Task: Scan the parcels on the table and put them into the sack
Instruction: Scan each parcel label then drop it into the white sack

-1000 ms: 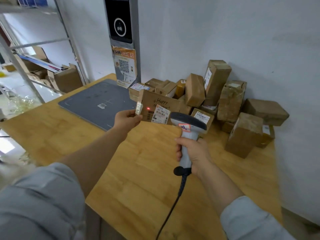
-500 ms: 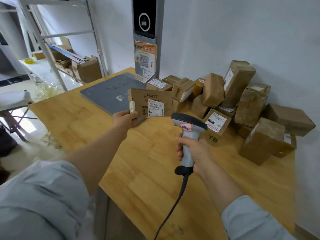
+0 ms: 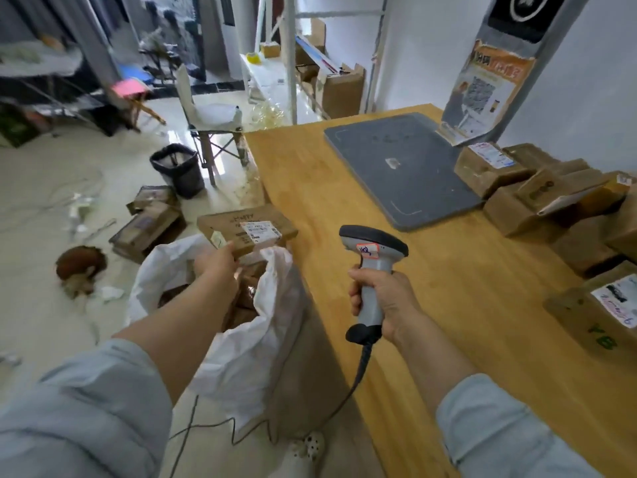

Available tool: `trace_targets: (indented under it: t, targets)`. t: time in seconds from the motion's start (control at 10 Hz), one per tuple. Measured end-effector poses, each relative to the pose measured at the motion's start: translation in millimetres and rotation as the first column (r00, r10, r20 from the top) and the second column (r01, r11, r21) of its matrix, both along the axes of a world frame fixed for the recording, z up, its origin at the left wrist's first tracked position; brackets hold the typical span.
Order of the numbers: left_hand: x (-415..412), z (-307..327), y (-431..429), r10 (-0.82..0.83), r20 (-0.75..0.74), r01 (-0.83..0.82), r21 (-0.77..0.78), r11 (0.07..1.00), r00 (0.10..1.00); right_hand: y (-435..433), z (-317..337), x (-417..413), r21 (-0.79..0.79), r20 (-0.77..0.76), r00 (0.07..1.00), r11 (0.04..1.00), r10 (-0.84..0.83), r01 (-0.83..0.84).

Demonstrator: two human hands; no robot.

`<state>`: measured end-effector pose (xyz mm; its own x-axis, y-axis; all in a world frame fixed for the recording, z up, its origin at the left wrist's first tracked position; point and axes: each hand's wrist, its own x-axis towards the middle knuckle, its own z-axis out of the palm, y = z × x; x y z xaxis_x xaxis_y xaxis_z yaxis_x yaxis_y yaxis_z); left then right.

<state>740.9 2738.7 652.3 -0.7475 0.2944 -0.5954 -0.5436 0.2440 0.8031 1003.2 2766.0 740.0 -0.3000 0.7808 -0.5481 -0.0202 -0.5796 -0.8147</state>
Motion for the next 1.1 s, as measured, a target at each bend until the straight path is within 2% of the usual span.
trace_targets:
  t: [0.2, 0.4, 0.5, 0.6, 0.7, 0.8, 0.9, 1.0, 1.1]
  targets:
    - [-47.2, -42.5, -59.4, 0.237, 0.048, -0.225, -0.181, 0.958, 0.970, -7.7, -30.2, -65.4, -0.091, 0.049, 0.986, 0.983, 0.161, -0.157]
    - [-68.9, -77.3, -59.2, 0.167, 0.136, -0.144, -0.166, 0.976, 0.976, -3.5, -56.8, -99.6, -0.157, 0.125, 0.966, 0.966, 0.225, -0.205]
    - [-81.2, -92.0, -45.8, 0.206, 0.098, -0.183, -0.202, 0.962, 0.974, 5.6, -65.3, -107.2, -0.172, 0.154, 0.964, 0.967, 0.215, -0.189]
    - [-93.6, -123.7, -21.9, 0.114, 0.129, -0.078, -0.257, 0.963, 0.985, 15.2, -70.8, -110.9, -0.176, 0.171, 0.965, 0.970, 0.197, -0.167]
    - [-80.7, -107.4, -7.7, -0.022, 0.175, 0.061, -0.223, 0.973, 0.984, 23.2, -74.5, -111.0, -0.175, 0.168, 0.970, 0.973, 0.177, -0.148]
    - [-64.2, -89.1, 7.2, -0.087, 0.205, 0.133, -0.220, 0.966, 0.975, 29.8, -75.8, -109.7, -0.170, 0.167, 0.973, 0.977, 0.157, -0.129]
    - [-45.2, -79.1, 21.7, -0.277, 0.029, 0.270, -0.339, 0.901, 0.961, 32.6, -74.8, -105.1, -0.181, 0.155, 0.980, 0.979, 0.124, -0.095]
    - [-20.3, -62.7, 42.8, -0.484, -0.169, 0.406, -0.354, 0.843, 0.859, 36.3, -69.6, -94.2, -0.185, 0.143, 0.988, 0.982, 0.063, -0.036]
    - [15.4, -45.8, 68.2, -0.705, -0.338, 0.546, -0.457, 0.702, 0.624, 41.5, -60.0, -75.8, -0.182, 0.136, 0.990, 0.982, -0.032, 0.056]
